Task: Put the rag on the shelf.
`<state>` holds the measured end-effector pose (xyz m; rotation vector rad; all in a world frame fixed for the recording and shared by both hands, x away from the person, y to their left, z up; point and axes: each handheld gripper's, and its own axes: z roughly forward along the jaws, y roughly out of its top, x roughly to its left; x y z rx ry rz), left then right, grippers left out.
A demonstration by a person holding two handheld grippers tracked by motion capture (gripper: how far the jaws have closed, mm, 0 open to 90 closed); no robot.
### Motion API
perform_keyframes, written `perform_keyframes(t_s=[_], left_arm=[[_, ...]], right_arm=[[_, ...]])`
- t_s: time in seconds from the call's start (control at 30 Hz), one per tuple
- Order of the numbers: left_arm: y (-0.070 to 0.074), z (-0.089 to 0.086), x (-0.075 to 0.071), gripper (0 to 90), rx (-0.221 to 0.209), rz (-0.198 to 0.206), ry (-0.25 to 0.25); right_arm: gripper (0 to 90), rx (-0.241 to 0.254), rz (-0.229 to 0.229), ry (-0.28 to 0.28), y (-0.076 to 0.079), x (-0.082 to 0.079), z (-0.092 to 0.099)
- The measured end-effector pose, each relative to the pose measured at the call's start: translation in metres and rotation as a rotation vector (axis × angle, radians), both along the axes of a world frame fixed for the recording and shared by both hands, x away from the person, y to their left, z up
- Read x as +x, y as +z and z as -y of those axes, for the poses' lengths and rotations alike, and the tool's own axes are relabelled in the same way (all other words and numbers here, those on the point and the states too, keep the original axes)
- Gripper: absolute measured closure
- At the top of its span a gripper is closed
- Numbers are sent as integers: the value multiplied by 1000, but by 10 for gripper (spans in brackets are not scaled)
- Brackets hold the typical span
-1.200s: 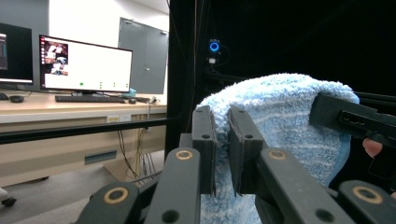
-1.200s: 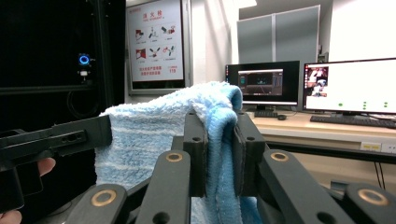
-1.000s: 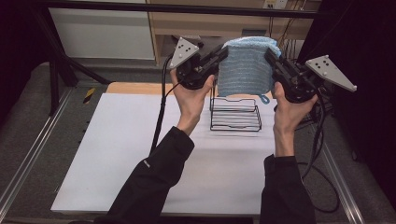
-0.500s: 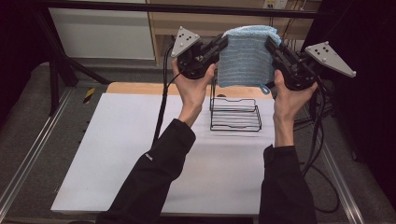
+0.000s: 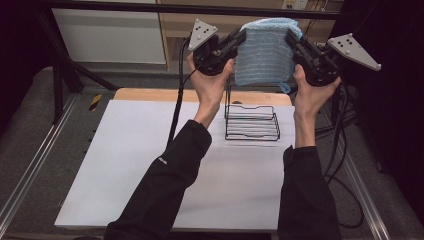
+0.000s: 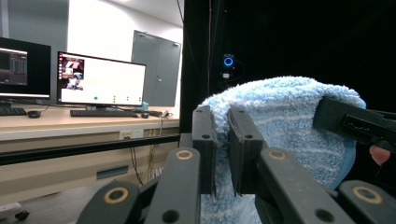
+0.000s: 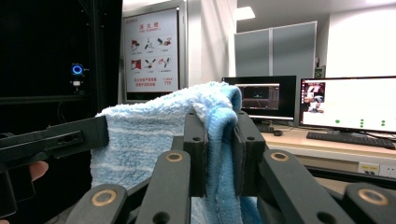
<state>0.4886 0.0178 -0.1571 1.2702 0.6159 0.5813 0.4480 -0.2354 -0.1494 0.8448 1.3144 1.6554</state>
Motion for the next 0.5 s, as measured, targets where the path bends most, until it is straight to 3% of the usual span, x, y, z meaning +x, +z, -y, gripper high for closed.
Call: perform_keyframes(t_s=[0.2,0.5], left_arm=[[1,3,7,822,-13,-2,8],[-3,4,20,822,4,1,29]], right_arm=[[792,-7,-1,-6,5,10,1],[791,-20,-24,-7,6,28,1]])
